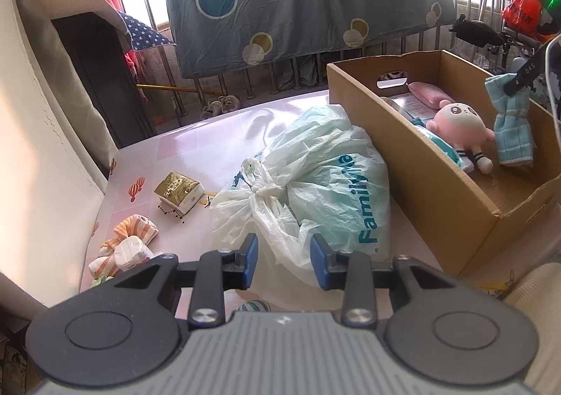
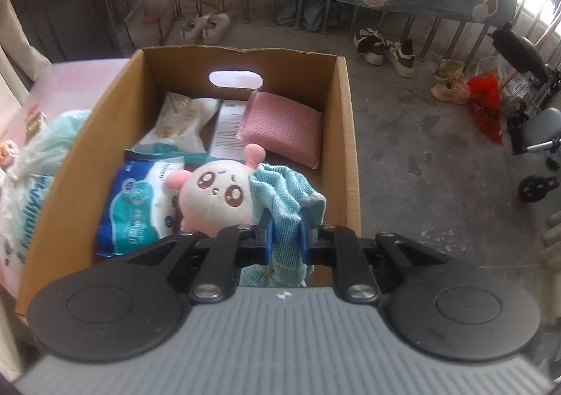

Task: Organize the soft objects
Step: 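Carry the teal towel into the cardboard box and open the right gripper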

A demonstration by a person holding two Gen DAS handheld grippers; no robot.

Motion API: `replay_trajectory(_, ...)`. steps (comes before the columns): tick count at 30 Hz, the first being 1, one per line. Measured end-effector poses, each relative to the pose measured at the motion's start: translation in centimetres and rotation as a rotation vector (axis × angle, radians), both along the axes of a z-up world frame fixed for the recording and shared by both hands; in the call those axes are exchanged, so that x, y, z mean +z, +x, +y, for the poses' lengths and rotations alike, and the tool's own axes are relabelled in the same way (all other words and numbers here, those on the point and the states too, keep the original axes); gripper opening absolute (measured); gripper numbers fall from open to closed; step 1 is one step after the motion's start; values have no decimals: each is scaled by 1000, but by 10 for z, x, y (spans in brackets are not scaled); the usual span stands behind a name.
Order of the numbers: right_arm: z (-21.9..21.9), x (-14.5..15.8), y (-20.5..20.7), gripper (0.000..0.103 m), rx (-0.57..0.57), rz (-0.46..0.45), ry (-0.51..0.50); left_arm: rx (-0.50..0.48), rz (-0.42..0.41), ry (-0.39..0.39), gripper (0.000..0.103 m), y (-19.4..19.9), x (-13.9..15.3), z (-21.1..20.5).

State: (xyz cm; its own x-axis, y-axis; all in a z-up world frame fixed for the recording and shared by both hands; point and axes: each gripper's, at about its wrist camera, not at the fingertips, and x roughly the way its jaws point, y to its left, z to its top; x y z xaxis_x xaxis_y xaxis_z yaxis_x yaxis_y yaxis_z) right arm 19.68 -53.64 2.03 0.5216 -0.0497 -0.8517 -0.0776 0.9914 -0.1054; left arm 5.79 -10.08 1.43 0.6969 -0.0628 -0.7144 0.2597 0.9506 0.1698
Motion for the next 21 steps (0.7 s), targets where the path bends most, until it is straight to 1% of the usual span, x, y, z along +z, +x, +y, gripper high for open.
replay_trajectory(4, 21, -20, 38, 13, 22, 20, -148, 9, 9, 12, 35, 5, -4, 2)
replay_trajectory(8, 38, -36, 60, 14, 42, 22, -272, 16, 18, 16, 35, 9, -8, 5)
replay_trajectory(10, 45, -43, 68, 17, 45, 13, -312, 20, 22, 16, 35, 10, -9, 7)
replay_trajectory(11, 47, -45, 71, 18, 41, 10, -312, 23, 22, 17, 35, 11, -10, 9)
replay_trajectory(13, 47, -43, 74, 28, 13, -8, -303, 29, 18, 20, 35, 10, -10, 12)
replay_trajectory(16, 44, -33, 71, 30, -10, -54, -221, 42, 12, 24, 38, 8, -10, 19)
replay_trajectory(18, 39, -23, 64, 32, -44, -81, -166, 54, 12, 16, 41, 7, -10, 26)
replay_trajectory(21, 31, -13, 56, 33, -95, -103, -105, 67, 11, 7, 42, 2, -9, 35)
